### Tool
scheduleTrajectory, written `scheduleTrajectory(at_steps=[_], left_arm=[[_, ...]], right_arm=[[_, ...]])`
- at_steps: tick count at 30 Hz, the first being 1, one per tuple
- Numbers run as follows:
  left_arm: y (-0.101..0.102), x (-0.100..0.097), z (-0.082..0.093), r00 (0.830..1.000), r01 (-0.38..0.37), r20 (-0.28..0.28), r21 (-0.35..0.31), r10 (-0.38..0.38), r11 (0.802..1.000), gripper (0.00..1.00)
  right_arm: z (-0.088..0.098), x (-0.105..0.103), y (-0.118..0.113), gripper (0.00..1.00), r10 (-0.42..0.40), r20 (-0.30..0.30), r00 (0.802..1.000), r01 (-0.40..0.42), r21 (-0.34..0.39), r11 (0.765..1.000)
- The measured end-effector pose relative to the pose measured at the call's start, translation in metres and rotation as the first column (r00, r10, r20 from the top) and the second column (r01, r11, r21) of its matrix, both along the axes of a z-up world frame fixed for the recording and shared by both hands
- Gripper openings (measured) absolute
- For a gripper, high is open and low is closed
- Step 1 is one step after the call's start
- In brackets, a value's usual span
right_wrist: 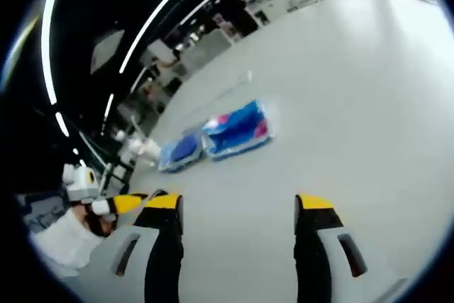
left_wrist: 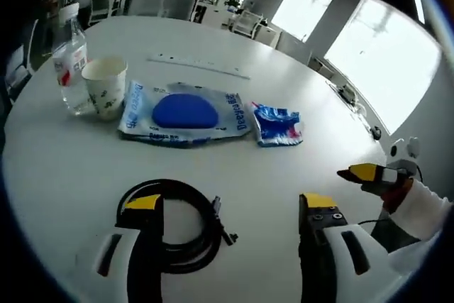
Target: Arrange the tabletop items into an orderly group along one side of the table until the central work area is clear of visible clutter.
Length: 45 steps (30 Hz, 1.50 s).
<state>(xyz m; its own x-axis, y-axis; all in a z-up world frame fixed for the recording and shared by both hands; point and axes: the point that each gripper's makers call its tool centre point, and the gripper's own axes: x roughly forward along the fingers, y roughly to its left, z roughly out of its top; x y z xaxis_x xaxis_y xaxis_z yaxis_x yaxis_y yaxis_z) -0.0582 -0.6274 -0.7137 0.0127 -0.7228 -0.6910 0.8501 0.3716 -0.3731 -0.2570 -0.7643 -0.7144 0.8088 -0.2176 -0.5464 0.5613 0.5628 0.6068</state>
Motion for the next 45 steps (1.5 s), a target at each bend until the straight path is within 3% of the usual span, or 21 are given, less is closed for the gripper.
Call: scheduleTrajectory(at_steps=[8, 17, 26, 29, 37, 42, 45], left_arm=[[0.028, 0.008, -0.006, 1.000, -0.021, 0.003, 0.019, 0.021, 1.000, 0.76], [0.038, 0.005, -0.019, 1.000, -0.018, -0.012, 0.041, 0.018, 0.999, 0.74], [0.041, 0.005, -0.018, 1.000, -0.012, -0.001, 0.037, 0.013, 0.999, 0.72], [0.042, 0.004, -0.018, 1.000, -0.007, 0.016, 0.041, 0.007, 0.999, 0.67], [0.028, -0.015, -0.030, 0.989, 0.135, 0.055, 0.085, -0.140, 0.987, 0.62], [0.019, -0.016, -0.039, 0.989, 0.140, 0.039, 0.105, -0.145, 0.985, 0.51], [0.016, -0.020, -0.042, 0.987, 0.150, 0.038, 0.113, -0.155, 0.982, 0.50]], right_arm=[[-0.004, -0.014, 0.007, 0.60, -0.042, -0.010, 0.999, 0.043, 0.016, 0.999], [-0.002, -0.018, 0.017, 0.59, -0.077, -0.003, 0.997, 0.077, 0.034, 0.996], [-0.007, -0.025, 0.023, 0.56, -0.079, -0.010, 0.997, 0.079, 0.043, 0.996], [-0.005, -0.025, 0.026, 0.53, -0.085, 0.005, 0.996, 0.084, 0.057, 0.995], [-0.004, -0.025, 0.033, 0.51, -0.088, 0.025, 0.996, 0.086, 0.076, 0.993], [-0.003, -0.031, 0.036, 0.49, -0.095, 0.034, 0.995, 0.091, 0.084, 0.992], [-0.003, -0.035, 0.037, 0.49, -0.099, 0.034, 0.994, 0.096, 0.084, 0.992]])
